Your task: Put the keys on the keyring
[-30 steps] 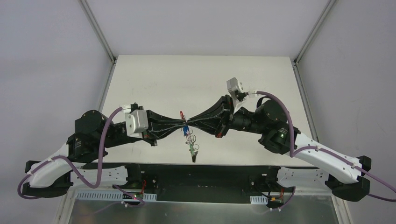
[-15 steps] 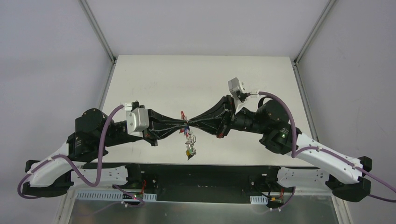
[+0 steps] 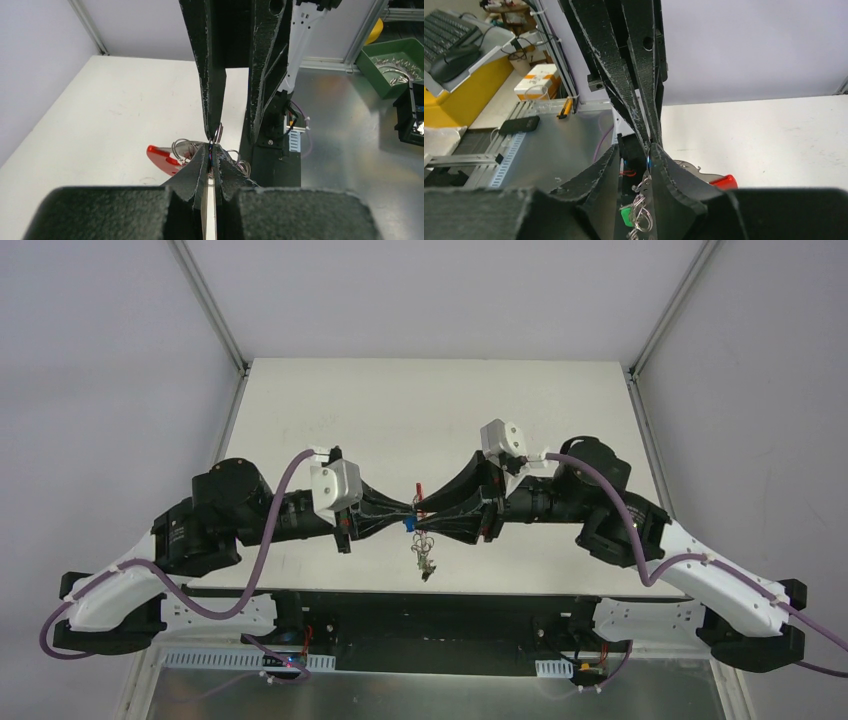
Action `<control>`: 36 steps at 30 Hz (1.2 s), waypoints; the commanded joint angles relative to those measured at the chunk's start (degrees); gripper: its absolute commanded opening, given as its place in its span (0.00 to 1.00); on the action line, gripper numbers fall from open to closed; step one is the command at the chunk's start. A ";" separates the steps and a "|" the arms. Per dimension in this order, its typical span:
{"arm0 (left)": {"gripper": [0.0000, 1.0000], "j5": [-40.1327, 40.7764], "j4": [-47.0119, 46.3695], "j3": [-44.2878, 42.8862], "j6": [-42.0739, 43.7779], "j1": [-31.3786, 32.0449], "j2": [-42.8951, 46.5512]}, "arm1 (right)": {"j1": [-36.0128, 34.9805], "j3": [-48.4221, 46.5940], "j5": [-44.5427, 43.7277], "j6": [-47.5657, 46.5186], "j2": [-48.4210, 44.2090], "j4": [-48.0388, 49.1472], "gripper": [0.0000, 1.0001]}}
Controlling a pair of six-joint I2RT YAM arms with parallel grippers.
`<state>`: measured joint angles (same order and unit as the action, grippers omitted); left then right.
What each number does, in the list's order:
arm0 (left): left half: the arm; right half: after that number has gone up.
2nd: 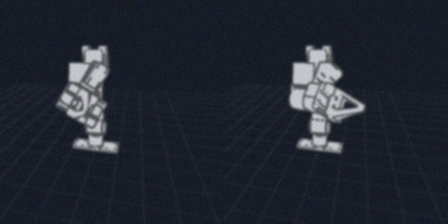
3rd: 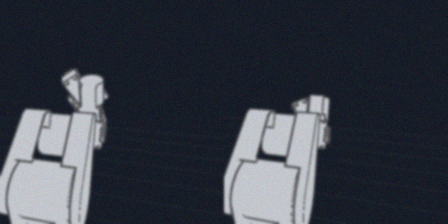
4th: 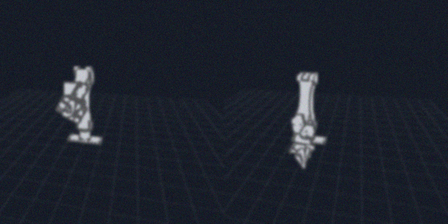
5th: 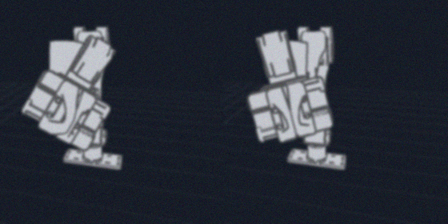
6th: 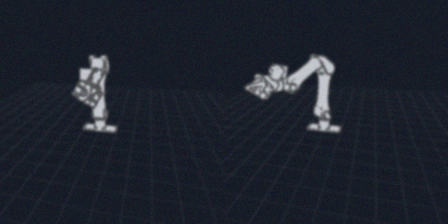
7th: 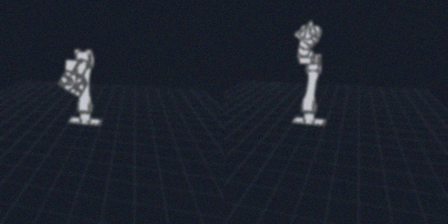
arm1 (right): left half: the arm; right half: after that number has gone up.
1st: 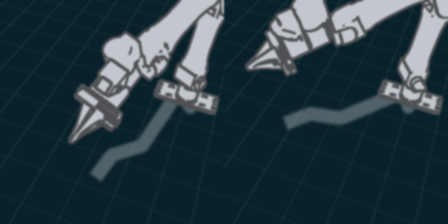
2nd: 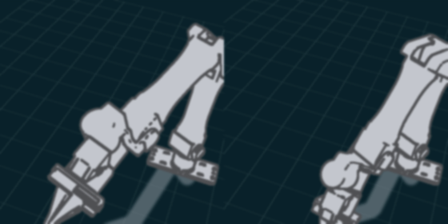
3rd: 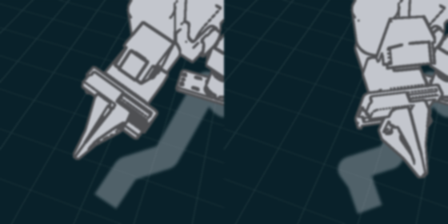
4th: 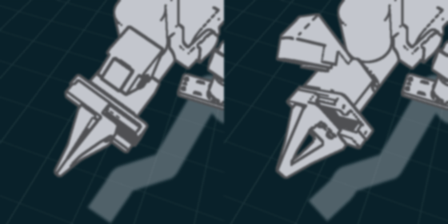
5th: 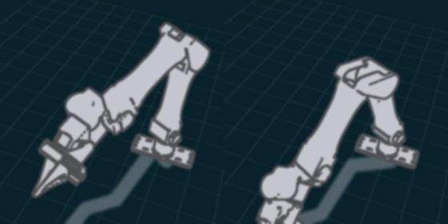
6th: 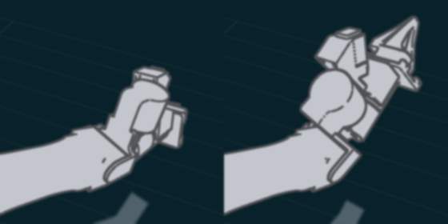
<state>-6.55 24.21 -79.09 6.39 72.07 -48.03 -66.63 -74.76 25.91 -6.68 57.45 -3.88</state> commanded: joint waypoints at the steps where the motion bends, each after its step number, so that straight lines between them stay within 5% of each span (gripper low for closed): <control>1: 0.00 1.42 2.10 -3.13 -1.22 0.37 -0.13 | -0.37 -5.36 3.91 -5.81 0.40 -7.51 0.32; 19: 0.00 -3.20 8.71 -6.50 -1.83 0.39 -2.41 | -0.42 -19.11 1.69 -13.13 8.18 -27.34 0.39; 36: 0.00 -4.34 12.17 -8.79 -0.33 0.35 -3.90 | -0.42 -23.16 -1.00 -13.29 11.87 -33.31 0.34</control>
<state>-9.52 37.80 -85.25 5.37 72.07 -52.03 -66.70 -94.94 25.63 -19.20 68.99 -36.40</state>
